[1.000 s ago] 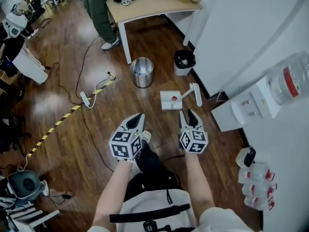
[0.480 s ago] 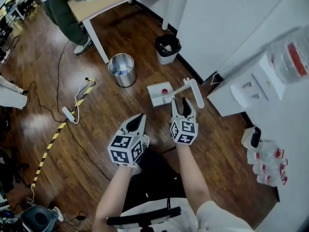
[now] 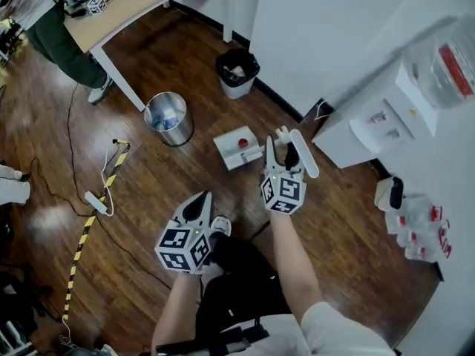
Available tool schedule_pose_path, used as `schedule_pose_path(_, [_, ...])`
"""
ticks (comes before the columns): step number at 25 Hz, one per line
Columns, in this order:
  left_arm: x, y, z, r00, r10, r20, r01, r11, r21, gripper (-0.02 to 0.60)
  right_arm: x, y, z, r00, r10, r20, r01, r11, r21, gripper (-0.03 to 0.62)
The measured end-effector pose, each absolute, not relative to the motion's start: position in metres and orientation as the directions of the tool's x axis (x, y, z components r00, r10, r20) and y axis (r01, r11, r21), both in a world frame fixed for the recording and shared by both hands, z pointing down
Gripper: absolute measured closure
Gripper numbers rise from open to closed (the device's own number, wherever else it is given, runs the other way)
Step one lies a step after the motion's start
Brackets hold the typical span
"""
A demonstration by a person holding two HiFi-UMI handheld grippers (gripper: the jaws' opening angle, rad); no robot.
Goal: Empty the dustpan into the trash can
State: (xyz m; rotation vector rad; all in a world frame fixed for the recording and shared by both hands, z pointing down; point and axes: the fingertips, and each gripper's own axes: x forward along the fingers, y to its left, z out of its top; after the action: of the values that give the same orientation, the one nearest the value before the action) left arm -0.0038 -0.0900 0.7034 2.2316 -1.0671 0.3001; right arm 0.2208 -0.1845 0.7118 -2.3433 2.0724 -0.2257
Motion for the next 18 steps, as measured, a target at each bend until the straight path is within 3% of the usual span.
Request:
schedule_pose_path(8, [-0.01,-0.107,0.727,0.666,-0.575,0.474,-0.744,-0.471,0.473,0.584,0.227,-0.206,0.708,0.167,-0.984,0.066,-0.981,-0.173,-0.09,0.333])
schedule_pose_path(12, [-0.007,-0.112,0.727,0.68,-0.55,0.485,-0.733,-0.484,0.478,0.584,0.231,-0.209,0.705,0.157,-0.985,0.069,-0.984,-0.162,-0.069,0.423])
schedule_pose_path(18, [-0.011,-0.118,0.728,0.688,-0.534,0.492,-0.725,-0.483,0.491,0.584,0.233,-0.224,0.697,0.115,-0.992,0.06,-0.992,-0.117,-0.046,0.425])
